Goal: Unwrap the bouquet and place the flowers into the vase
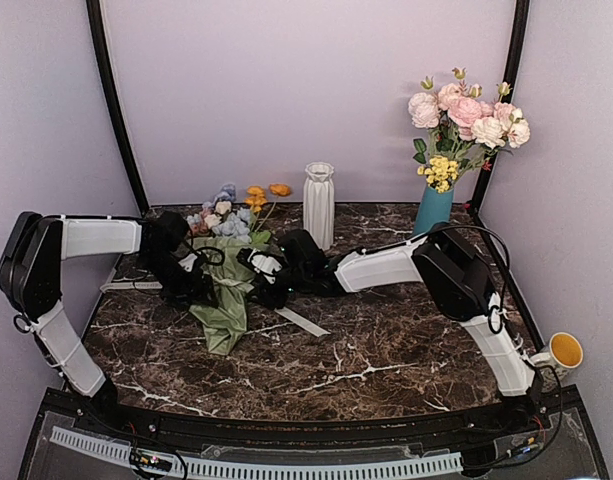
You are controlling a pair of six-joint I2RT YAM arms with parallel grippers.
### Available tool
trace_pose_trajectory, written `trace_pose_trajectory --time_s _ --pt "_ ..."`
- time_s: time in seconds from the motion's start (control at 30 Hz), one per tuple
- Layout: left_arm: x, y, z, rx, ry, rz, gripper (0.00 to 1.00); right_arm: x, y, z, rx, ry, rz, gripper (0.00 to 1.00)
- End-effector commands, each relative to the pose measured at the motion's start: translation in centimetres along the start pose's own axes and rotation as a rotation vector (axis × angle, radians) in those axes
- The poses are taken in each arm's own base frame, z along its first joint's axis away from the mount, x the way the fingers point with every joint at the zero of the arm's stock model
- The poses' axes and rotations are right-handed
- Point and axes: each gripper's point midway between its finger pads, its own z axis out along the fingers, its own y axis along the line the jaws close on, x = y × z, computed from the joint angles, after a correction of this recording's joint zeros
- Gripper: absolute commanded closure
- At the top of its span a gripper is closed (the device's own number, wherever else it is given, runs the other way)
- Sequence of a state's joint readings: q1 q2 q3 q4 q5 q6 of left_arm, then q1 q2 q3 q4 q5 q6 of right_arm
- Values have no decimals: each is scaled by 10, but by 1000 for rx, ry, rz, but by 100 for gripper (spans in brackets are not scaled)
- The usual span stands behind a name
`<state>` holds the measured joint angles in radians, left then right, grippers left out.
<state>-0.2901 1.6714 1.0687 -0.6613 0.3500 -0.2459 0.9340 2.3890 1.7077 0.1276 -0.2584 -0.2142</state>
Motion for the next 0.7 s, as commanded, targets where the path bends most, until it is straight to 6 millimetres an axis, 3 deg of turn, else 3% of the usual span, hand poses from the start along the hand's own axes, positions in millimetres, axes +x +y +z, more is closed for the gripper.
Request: trace_pose_trajectory --time_s 0.0,0.37,0.57,0.67 --pt "12 1 15 38 50 1 31 2 -1 13 4 -20 44 47" --pt "19 16 33 -11 72 -12 60 22 1 19 -3 10 57 56" --pt "18 10 32 24 65 15 67 18 -6 26 12 -7 81 62" --pt "21 11 32 19 66 20 70 21 -7 30 5 -5 109 73"
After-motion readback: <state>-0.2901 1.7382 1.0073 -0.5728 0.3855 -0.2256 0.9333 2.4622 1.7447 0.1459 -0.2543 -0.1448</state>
